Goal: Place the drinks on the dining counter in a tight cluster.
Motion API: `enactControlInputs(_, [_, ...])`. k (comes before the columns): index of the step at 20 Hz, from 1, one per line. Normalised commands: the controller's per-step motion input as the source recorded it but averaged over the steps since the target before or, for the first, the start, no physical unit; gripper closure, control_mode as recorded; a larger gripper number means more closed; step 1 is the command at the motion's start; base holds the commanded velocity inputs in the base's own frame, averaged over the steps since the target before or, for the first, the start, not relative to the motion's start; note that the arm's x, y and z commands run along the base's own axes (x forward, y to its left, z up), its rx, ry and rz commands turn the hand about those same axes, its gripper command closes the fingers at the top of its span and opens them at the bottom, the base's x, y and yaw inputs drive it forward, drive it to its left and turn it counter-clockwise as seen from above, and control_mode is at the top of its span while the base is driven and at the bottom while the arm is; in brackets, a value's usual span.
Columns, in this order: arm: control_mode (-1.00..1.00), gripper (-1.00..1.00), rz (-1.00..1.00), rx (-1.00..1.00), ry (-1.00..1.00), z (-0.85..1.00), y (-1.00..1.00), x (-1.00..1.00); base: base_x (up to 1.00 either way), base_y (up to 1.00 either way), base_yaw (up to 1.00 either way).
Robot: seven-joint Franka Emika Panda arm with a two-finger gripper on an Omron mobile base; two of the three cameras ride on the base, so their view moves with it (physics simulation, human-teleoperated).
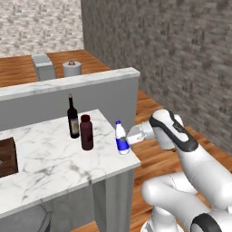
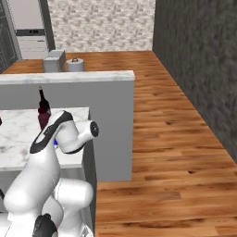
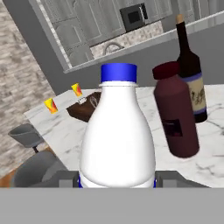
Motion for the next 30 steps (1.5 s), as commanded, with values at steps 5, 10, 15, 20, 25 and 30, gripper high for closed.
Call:
enactControlInputs(5, [-1.0,1.0,0.0,0.01,-0.06,-0.01,0.33,0.44,0.0,0.0,0.0])
enactControlInputs(10, [-1.0,1.0,-0.01,0.0,-0.01,-0.14,0.22,0.15,0.0,0.0,0.0])
enactControlInputs(15, [-1.0,1.0,-0.02,0.0,0.0,-0.22,0.11,0.08,0.0,0.0,0.0])
enactControlInputs(20, [-1.0,1.0,-0.01,0.0,-0.08,-0.22,0.0,0.06,0.0,0.0,0.0])
enactControlInputs(25, [-1.0,1.0,0.0,0.0,-0.19,0.0,0.0,0.04,0.0,0.0,0.0])
enactControlInputs(30, [-1.0,1.0,0.0,0.01,-0.18,0.0,0.0,0.0,0.0,0.0,0.0])
